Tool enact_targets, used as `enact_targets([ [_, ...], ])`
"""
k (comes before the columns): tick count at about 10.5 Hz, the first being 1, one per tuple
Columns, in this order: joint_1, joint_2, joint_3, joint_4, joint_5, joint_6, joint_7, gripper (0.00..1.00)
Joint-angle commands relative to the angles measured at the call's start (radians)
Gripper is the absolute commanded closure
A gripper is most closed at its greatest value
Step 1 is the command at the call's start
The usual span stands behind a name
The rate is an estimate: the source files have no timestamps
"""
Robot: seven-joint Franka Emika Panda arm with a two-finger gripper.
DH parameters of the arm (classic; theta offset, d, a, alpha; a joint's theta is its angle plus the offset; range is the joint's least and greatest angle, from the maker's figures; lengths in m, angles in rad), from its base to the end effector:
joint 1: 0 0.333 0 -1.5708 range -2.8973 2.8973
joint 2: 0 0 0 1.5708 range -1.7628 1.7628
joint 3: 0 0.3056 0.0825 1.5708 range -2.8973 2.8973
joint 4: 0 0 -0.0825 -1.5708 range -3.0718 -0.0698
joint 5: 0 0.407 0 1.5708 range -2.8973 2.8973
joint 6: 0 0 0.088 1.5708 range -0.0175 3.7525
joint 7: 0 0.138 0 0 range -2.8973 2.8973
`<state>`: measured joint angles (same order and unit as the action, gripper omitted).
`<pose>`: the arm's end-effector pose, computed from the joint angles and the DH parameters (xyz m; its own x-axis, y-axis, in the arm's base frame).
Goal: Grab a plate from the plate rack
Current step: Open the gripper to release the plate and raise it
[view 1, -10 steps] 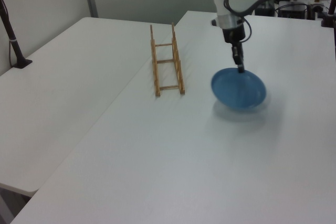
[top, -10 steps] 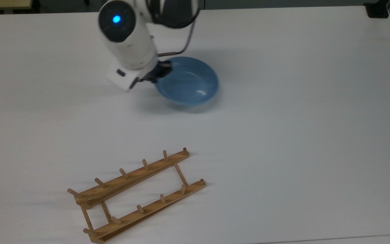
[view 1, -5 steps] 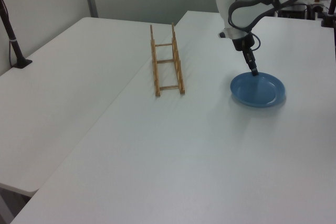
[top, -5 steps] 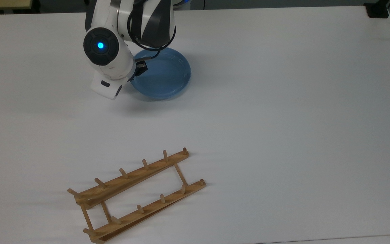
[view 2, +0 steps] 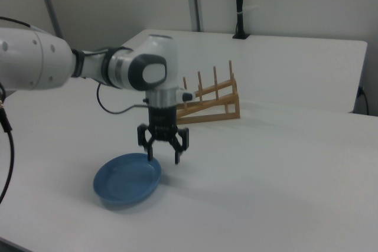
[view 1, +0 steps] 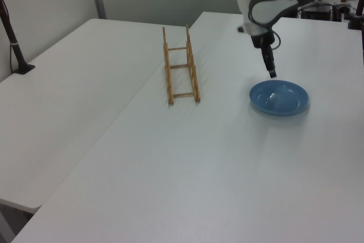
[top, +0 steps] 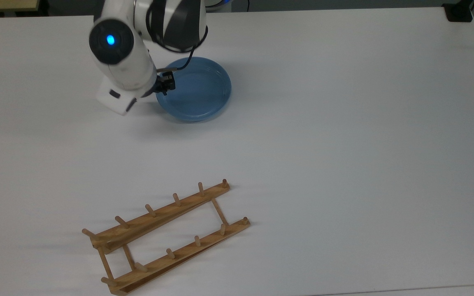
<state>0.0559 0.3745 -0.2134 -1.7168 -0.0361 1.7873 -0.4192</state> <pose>0.6183 -0.0956 0.3037 0.9133 0.2634 -0.3108 0.2710 -0.9624 -0.0194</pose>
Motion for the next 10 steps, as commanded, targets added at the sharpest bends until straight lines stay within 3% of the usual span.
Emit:
enact_targets([
  [1, 0.033, -0.196, 0.023, -0.018, -0.007, -0.003, 0.332, 0.0],
  [3, 0.029, -0.282, 0.086, -0.018, -0.016, -0.076, 0.492, 0.0],
  [5, 0.025, -0.363, 0.083, -0.033, -0.015, -0.1, 0.504, 0.0],
  [10, 0.022, -0.362, 0.08, -0.037, -0.016, -0.118, 0.508, 0.0],
])
